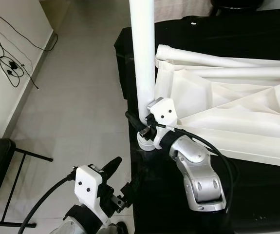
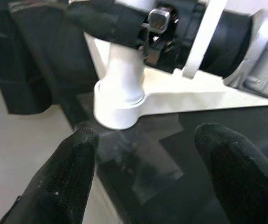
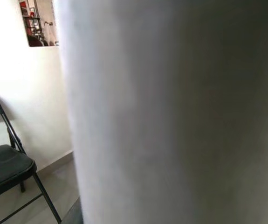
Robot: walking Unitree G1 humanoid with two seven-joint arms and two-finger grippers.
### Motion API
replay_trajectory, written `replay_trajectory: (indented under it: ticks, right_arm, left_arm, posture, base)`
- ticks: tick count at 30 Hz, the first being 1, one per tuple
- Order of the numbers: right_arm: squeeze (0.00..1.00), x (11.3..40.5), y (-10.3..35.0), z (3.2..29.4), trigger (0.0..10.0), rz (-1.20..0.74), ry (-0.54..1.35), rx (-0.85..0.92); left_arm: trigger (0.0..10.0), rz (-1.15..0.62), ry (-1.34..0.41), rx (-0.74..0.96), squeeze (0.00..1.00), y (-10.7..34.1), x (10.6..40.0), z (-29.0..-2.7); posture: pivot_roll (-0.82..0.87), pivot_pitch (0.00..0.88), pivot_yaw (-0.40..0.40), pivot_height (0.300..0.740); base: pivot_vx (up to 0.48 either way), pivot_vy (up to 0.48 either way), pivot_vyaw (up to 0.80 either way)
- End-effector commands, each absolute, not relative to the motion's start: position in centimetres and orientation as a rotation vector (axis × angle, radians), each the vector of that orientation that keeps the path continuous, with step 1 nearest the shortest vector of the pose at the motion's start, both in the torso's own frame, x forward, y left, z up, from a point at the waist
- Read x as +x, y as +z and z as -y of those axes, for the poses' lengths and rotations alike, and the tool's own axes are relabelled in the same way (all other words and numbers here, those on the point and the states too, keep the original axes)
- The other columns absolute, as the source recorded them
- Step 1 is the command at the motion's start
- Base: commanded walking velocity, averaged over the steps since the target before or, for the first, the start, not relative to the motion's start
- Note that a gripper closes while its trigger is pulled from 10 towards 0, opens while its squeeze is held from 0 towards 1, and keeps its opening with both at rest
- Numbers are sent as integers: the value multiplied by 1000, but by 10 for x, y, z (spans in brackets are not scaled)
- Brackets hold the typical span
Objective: Building children table
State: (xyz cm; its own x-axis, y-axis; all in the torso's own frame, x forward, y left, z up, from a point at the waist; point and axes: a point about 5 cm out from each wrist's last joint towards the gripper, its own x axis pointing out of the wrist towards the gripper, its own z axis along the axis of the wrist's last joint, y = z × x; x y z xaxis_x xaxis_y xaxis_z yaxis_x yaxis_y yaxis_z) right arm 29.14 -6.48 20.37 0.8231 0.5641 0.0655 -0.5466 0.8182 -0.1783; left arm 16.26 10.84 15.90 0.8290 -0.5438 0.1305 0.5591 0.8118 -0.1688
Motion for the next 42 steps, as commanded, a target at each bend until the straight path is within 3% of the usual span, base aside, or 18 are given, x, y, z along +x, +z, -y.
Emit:
replay_trajectory:
  ticks: [1,11,19,24,25,29,30,37,42]
  right_arm:
    - [1000,287,191,67,10000,41,592,-136]
    - [1000,283,184,88,10000,61,678,-115]
    - [1000,261,163,113,10000,-20,681,-165]
    - [1000,242,150,127,10000,-97,741,-215]
    - [110,237,147,128,10000,-104,761,-210]
    - [110,234,145,128,10000,-108,774,-206]
    - [0,231,144,126,10000,-104,790,-180]
    - [0,225,141,118,10000,-79,820,-146]
    - [0,239,141,122,10000,-60,758,-173]
  left_arm:
    - [10000,58,-584,-200,0,154,163,-111]
    - [10000,35,-601,-199,0,148,165,-112]
    - [10000,7,-596,-179,0,144,169,-116]
    - [10000,-29,-475,-149,0,140,177,-128]
    - [10000,-28,-397,-125,0,140,182,-136]
    - [10000,-27,-343,-110,0,139,186,-141]
    - [10000,-32,-292,-100,0,138,189,-146]
    - [10000,-38,-203,-72,0,134,193,-152]
    - [10000,-91,-98,-41,0,126,193,-162]
  posture:
    - [3,170,71,740]
    - [-3,146,67,740]
    - [-44,126,78,740]
    - [-61,115,84,740]
    - [-58,107,84,740]
    - [-58,106,85,740]
    - [-56,98,85,740]
    - [-52,85,80,740]
    - [-52,76,70,740]
  base:
    - [0,0,0]
    - [0,0,0]
    - [0,0,0]
    - [0,0,0]
    - [0,0,0]
    - [0,0,0]
    - [0,0,0]
    - [0,0,0]
    - [0,0,0]
